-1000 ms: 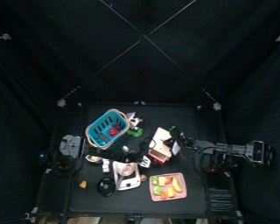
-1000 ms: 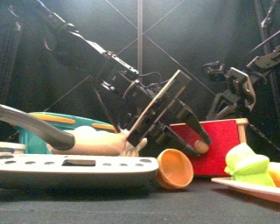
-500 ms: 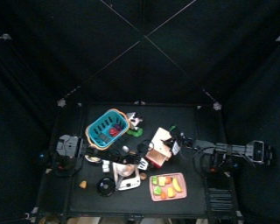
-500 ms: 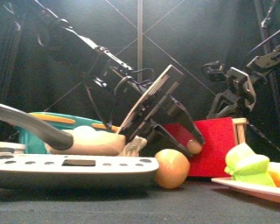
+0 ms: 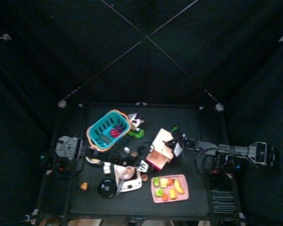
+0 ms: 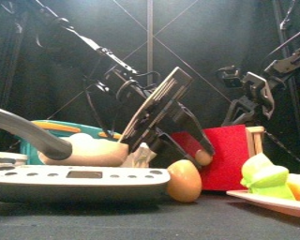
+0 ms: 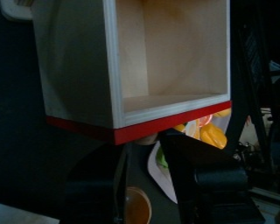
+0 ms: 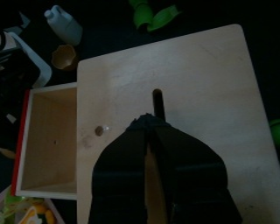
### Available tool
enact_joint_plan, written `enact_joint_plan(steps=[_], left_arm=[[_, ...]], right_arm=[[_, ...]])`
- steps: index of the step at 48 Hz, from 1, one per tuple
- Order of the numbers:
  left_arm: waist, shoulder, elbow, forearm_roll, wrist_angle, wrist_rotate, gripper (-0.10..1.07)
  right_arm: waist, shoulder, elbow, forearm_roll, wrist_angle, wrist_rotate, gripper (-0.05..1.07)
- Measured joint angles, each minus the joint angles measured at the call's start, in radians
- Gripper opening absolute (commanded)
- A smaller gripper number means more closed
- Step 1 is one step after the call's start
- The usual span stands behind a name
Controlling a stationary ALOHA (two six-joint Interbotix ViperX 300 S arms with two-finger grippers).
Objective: Grab egg half
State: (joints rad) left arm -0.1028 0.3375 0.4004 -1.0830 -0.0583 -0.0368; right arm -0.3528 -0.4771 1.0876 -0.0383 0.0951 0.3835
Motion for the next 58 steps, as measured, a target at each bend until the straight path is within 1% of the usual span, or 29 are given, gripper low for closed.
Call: enact_joint_plan(steps=[14, 19, 25, 31, 35, 39, 46, 51, 58], left_arm=[[-0.005, -0.002, 0.003, -0.008, 0.002, 0.0, 0.65], [-0.006, -0.002, 0.005, -0.008, -0.002, 0.0, 0.67], [-0.006, -0.002, 0.005, 0.002, 0.0, -0.002, 0.74], [-0.008, 0.0, 0.011, 0.008, 0.015, -0.003, 0.85], [-0.012, -0.005, 0.014, 0.009, 0.015, -0.003, 0.9], [-0.005, -0.02, 0.014, 0.009, 0.017, -0.003, 0.93], [0.009, -0.054, 0.014, 0.015, 0.015, 0.006, 0.93], [0.028, -0.084, 0.014, 0.051, 0.012, 0.009, 0.93], [0.066, -0.13, 0.015, 0.15, 0.011, 0.009, 0.93]], right_arm=[[0.0, -0.002, -0.002, 0.002, 0.0, 0.0, 0.45], [0.0, -0.002, 0.0, 0.0, 0.002, 0.002, 0.45], [0.002, -0.002, 0.0, 0.0, 0.003, 0.0, 0.45], [0.0, -0.006, -0.002, 0.0, 0.014, 0.0, 0.45], [0.0, -0.012, -0.003, 0.0, 0.029, 0.0, 0.45], [0.0, -0.023, -0.006, 0.002, 0.04, 0.0, 0.45], [-0.002, -0.051, -0.005, 0.002, 0.063, 0.002, 0.45], [-0.002, -0.078, -0.014, 0.0, 0.081, 0.0, 0.45], [0.0, -0.138, -0.04, 0.006, 0.087, 0.002, 0.45]])
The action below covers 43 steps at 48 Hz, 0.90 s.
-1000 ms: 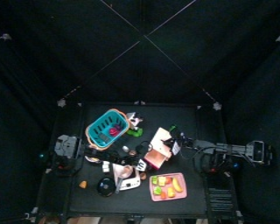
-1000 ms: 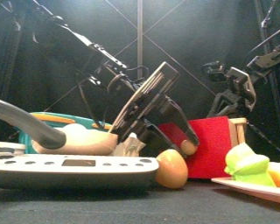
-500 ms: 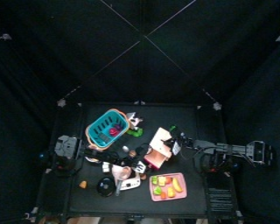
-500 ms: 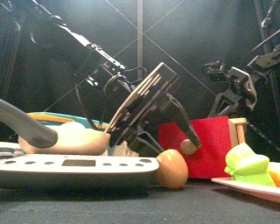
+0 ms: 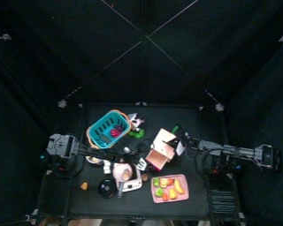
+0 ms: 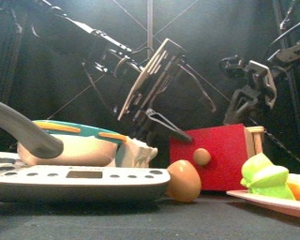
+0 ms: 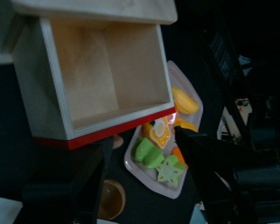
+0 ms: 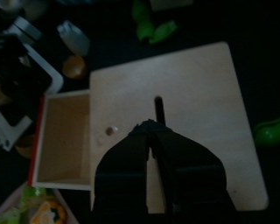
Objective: Grab egg half
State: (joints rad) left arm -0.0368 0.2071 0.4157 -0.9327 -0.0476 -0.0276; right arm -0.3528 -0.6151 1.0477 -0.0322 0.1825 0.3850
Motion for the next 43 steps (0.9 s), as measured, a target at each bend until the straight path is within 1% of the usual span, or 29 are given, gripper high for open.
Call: enact_joint_plan(steps=[4, 9, 14, 18, 26, 30, 33, 36, 37, 43], left_arm=[[0.014, -0.031, 0.0, 0.069, -0.002, 0.0, 0.93], [0.038, -0.066, 0.011, 0.158, -0.028, 0.0, 0.93], [0.055, -0.087, 0.031, 0.212, -0.054, -0.002, 0.93], [0.055, -0.098, 0.052, 0.222, -0.066, -0.002, 0.93], [0.046, -0.123, 0.098, 0.227, -0.095, -0.002, 0.93], [0.044, -0.143, 0.121, 0.229, -0.132, -0.003, 0.93], [0.043, -0.17, 0.153, 0.232, -0.192, -0.002, 0.93], [0.044, -0.187, 0.176, 0.236, -0.229, -0.002, 0.93], [0.044, -0.201, 0.196, 0.241, -0.255, -0.002, 0.93], [0.049, -0.247, 0.267, 0.249, -0.319, -0.002, 0.93]], right_arm=[[0.006, -0.025, -0.018, 0.011, 0.002, 0.0, 0.45], [0.041, -0.028, -0.04, 0.026, 0.008, 0.0, 0.45], [0.095, -0.011, -0.052, 0.034, 0.028, 0.002, 0.45], [0.117, 0.003, -0.052, 0.041, 0.035, 0.0, 0.45], [0.15, 0.057, -0.061, 0.095, 0.035, -0.002, 0.45], [0.166, 0.086, -0.075, 0.1, 0.034, -0.002, 0.45], [0.183, 0.117, -0.091, 0.101, 0.035, 0.0, 0.45], [0.193, 0.137, -0.103, 0.104, 0.038, 0.0, 0.46], [0.202, 0.155, -0.117, 0.109, 0.043, 0.0, 0.46], [0.222, 0.202, -0.164, 0.12, 0.075, 0.0, 0.46]])
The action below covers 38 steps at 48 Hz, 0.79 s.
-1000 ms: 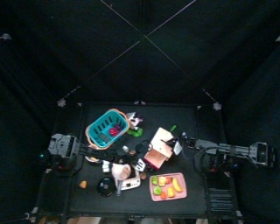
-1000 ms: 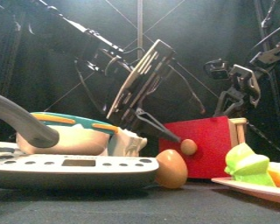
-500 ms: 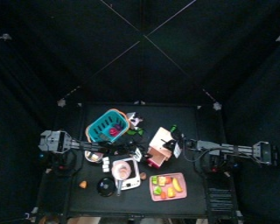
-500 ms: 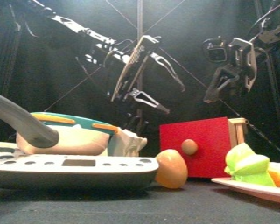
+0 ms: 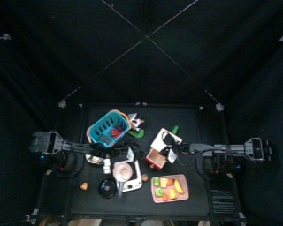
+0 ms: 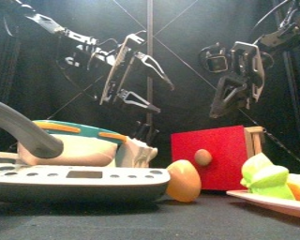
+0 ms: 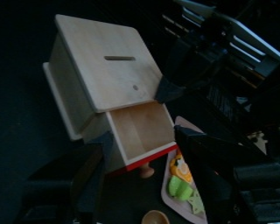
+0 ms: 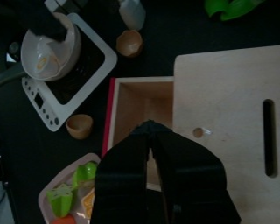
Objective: Grab egg half
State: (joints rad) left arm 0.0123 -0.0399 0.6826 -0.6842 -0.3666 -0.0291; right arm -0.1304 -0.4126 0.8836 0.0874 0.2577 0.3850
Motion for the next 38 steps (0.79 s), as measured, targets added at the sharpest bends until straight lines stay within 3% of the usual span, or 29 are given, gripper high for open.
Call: enact_joint_plan(steps=[18, 38], left_arm=[[0.002, -0.132, 0.152, 0.071, -0.112, 0.0, 0.93], [0.017, -0.267, 0.276, 0.112, -0.123, 0.0, 0.93]], right_arm=[[0.023, 0.149, -0.104, 0.034, 0.129, 0.002, 0.46], [0.025, 0.344, -0.225, 0.025, 0.275, -0.002, 0.46]])
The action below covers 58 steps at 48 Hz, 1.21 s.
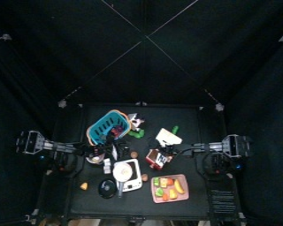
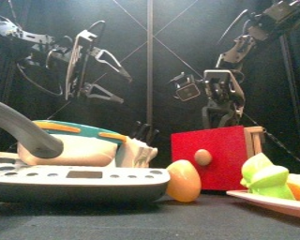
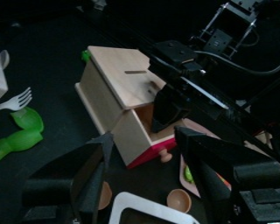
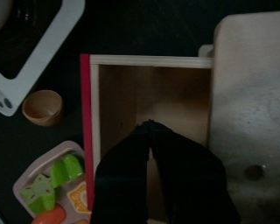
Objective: Grab egg half
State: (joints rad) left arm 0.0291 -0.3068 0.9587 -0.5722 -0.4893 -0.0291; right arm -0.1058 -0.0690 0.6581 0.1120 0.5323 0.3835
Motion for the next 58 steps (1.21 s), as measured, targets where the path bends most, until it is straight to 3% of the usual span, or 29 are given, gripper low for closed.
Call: enact_joint_plan(steps=[25, 58], left_arm=[[0.012, -0.052, 0.054, 0.006, -0.002, 0.002, 0.93], [0.015, -0.058, 0.069, 0.008, -0.003, 0.0, 0.93]], right_arm=[[0.011, 0.08, -0.023, -0.032, 0.017, -0.003, 0.62], [0.058, 0.141, -0.092, -0.029, 0.015, -0.005, 0.62]])
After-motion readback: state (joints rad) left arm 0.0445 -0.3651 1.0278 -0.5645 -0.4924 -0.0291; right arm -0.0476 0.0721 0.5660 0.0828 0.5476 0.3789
